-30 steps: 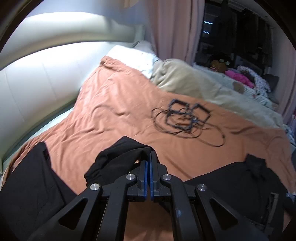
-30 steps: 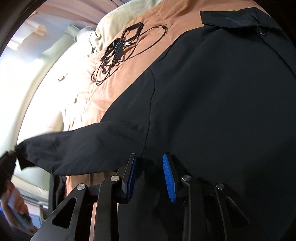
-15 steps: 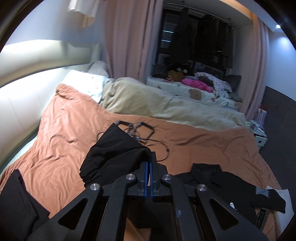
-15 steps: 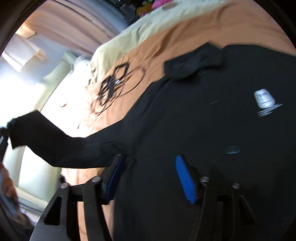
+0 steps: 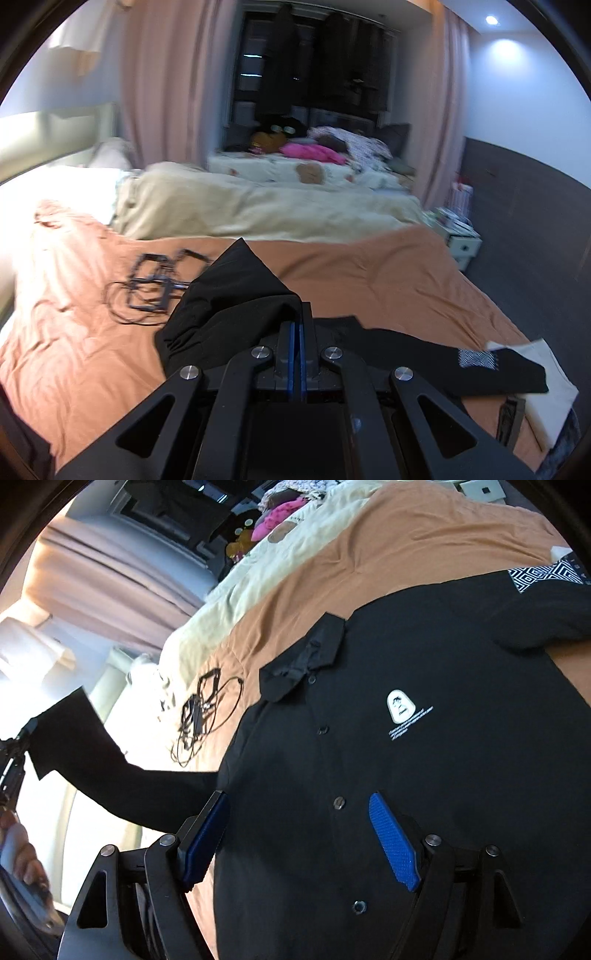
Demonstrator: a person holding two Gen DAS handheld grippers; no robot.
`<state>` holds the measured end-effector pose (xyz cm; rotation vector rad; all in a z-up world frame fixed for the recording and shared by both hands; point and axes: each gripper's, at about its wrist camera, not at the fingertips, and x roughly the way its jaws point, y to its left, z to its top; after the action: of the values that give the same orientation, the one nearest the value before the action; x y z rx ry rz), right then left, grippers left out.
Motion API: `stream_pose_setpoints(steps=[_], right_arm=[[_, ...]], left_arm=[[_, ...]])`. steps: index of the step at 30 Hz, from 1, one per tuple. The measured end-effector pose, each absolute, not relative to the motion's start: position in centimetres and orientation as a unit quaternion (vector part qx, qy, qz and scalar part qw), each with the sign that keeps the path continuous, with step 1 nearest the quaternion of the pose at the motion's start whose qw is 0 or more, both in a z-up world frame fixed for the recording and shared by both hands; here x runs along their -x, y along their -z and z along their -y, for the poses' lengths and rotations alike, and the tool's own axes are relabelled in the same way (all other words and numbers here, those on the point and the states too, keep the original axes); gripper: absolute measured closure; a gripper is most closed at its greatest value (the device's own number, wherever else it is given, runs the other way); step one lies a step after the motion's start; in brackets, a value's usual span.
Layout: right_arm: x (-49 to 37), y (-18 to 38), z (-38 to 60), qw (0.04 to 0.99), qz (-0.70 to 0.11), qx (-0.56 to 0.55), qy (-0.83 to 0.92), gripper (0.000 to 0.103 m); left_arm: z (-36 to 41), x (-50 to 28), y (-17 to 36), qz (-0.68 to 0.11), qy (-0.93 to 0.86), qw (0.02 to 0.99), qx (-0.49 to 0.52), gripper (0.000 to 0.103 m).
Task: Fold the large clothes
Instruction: 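Lift the sleeve with the left tool, lay it across the shirt body, open, then move the right tool toward the other sleeve with the patterned cuff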
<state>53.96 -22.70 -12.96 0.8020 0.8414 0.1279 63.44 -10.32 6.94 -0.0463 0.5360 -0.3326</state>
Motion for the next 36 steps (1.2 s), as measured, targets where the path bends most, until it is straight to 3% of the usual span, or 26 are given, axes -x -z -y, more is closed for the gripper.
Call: stream_pose_setpoints(steps=[9,14,16,17,18,19,24,32,36], right_arm=[[-51.7,13.7,29.9,0.810,-0.365,-0.458,-0.025,0.025],[-51.4,14.0,31.9,0.802,-0.356,-0.480,-0.002,0.025],[-51.2,14.1,32.7,0.802,-0.356,-0.479,0.013,0.025],[-51.2,14.1,33.0,0.802,-0.357,-0.479,0.018,0.025],[-51.1,14.2,33.3,0.802,-0.357,-0.478,0.022,0.025],[-51.2,14.2,33.5,0.802,-0.356,-0.479,0.026,0.025],[-51.7,14.4,33.1,0.806,-0.363,-0.467,0.021,0.025],[-55.8,14.4,28.1,0.843,-0.416,-0.341,0.014,0.025],[-57.3,13.8,25.9,0.872,-0.407,-0.269,0.037,0.022]], left_arm=[[19.9,-63.9,-3.0,-0.308,0.241,0.920,-0.019,0.099],[23.1,-66.0,2.1,-0.407,0.270,0.873,-0.006,0.090],[23.4,-66.0,3.6,-0.433,0.280,0.857,0.003,0.068],[23.3,-65.8,4.1,-0.438,0.281,0.854,0.005,0.041],[23.0,-65.5,4.2,-0.436,0.282,0.855,0.008,0.020],[22.6,-65.0,4.2,-0.427,0.280,0.859,0.010,0.017],[18.7,-64.5,4.4,-0.418,0.230,0.879,-0.012,0.017],[10.5,-64.6,7.7,-0.439,0.127,0.890,-0.009,0.017],[6.8,-64.7,9.6,-0.453,0.098,0.886,0.006,0.034]])
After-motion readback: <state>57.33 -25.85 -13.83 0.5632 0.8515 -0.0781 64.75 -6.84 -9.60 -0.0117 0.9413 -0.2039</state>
